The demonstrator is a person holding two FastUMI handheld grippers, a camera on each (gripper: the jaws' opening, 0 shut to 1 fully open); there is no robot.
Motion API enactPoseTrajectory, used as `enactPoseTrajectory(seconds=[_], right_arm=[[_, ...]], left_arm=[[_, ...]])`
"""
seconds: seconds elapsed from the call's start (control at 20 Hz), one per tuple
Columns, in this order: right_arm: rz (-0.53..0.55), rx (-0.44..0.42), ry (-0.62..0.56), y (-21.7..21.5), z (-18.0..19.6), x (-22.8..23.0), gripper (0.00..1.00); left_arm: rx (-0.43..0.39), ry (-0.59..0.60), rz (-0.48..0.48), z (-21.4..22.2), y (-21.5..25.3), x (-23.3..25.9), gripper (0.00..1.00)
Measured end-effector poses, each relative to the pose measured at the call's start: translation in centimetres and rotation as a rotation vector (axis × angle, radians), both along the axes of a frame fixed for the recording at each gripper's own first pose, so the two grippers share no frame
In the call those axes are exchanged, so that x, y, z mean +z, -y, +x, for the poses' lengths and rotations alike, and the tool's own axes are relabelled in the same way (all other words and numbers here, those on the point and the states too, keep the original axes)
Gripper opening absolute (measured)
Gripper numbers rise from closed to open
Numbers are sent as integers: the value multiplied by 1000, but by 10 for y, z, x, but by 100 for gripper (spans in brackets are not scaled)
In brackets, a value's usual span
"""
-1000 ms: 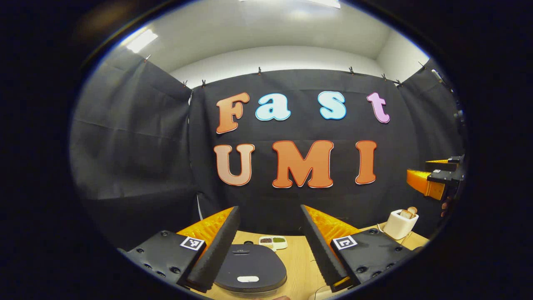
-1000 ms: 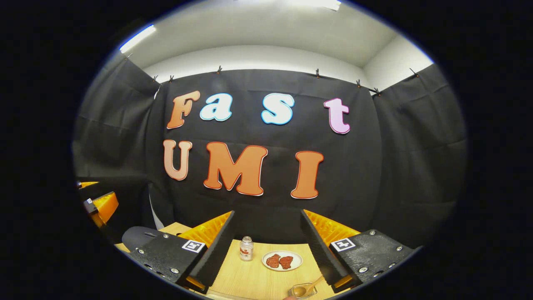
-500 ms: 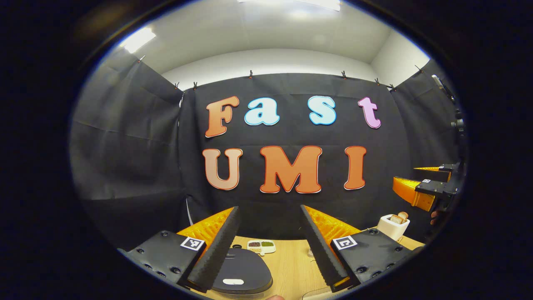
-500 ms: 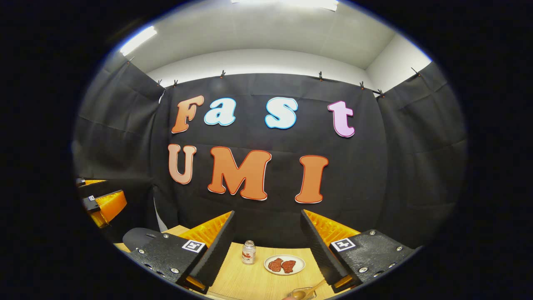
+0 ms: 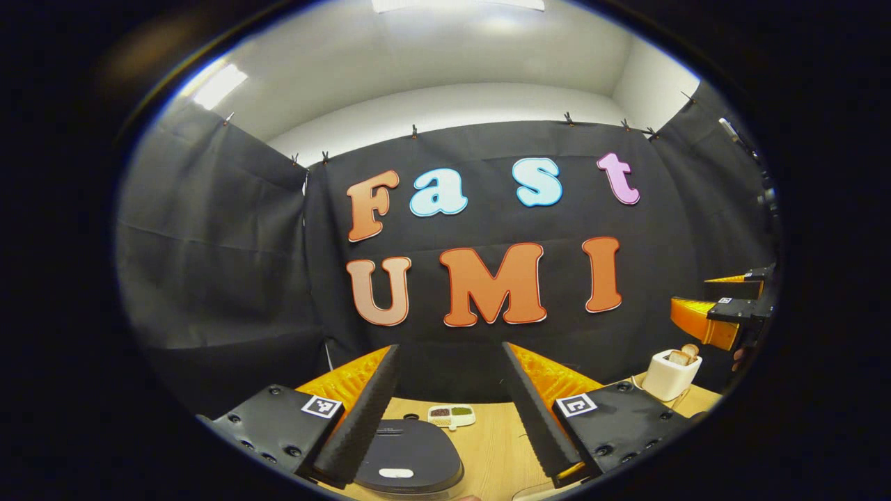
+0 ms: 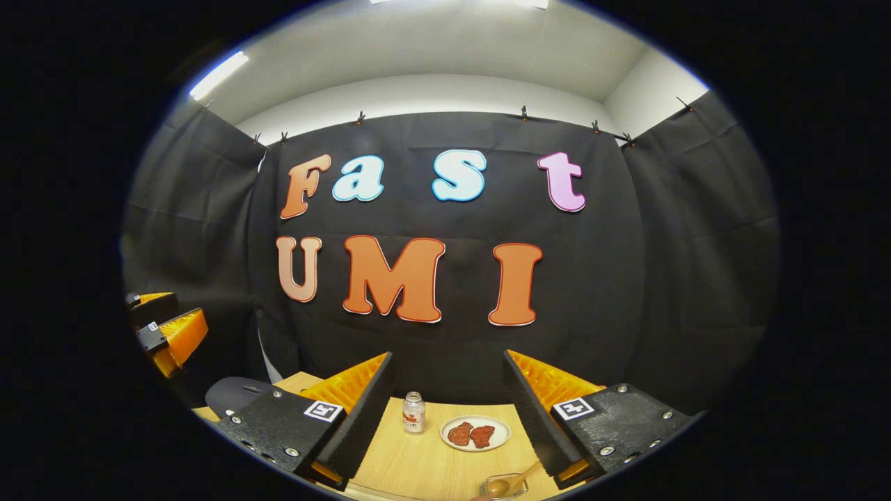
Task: Close the left gripper, press the button to open the rice cooker; take a wooden spoon from the chopstick holder with the right hand, scoop a spoonful of rice and pour it into the rice cooker, then put the wooden spoon back into the chopstick holder.
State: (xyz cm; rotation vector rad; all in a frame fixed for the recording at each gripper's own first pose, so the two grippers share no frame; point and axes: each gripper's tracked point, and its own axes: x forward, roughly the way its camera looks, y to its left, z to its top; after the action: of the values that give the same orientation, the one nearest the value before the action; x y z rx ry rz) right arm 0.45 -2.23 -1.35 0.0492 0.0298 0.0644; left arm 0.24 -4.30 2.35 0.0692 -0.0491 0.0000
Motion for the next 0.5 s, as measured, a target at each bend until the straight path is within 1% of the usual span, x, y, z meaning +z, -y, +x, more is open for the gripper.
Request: enactPoseTrajectory(seconds=[0.1,0.15,0.2,0.35,0.4,0.45,0.5], right_arm=[[-1,11,-9,-4,0,-3,94],[-6,14,-9,-6,0,-3,92],[-9,17,-9,-8,0,-3,92],[-18,24,-17,-14,-1,-5,92],[-18,26,-23,-17,0,-6,94],[-16,25,-29,-20,1,-8,94],[-16,23,-38,-21,2,-9,92]], left_arm=[[3,0,5,-1,-1,0,99],[10,0,8,-2,-3,1,99],[13,0,9,-3,-6,1,93],[25,-2,7,-5,-13,0,93],[29,-2,9,-4,-16,-2,93],[32,-3,10,-3,-20,-3,93],[32,-6,8,-4,-22,-5,93]])
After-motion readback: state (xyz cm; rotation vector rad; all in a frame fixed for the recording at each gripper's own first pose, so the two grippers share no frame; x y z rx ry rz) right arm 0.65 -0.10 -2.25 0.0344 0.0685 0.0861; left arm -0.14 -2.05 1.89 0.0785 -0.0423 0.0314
